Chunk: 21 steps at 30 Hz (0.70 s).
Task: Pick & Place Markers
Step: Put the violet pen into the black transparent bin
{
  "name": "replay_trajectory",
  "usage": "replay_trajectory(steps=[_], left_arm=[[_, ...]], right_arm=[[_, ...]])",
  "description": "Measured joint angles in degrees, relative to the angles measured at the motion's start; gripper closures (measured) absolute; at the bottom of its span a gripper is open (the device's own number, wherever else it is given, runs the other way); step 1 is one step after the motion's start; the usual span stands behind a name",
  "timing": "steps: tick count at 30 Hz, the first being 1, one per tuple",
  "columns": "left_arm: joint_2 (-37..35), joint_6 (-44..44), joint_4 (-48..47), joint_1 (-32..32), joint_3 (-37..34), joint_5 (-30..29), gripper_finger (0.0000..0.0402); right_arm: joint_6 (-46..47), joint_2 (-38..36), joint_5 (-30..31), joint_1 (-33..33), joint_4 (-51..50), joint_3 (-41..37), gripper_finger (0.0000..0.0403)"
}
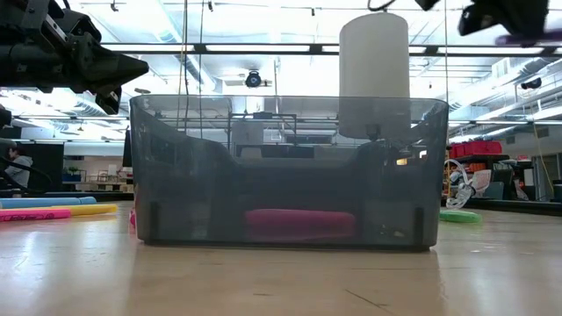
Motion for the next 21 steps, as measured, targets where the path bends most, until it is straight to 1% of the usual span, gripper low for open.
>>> replay_trajectory(steps=[21], left_arm=[[0.0,0.0,0.0,0.0,0.0,0.0,0.0378]], right_arm=[[-5.9,20.2,1.1,-1.3,0.0,25.7,0.0385]])
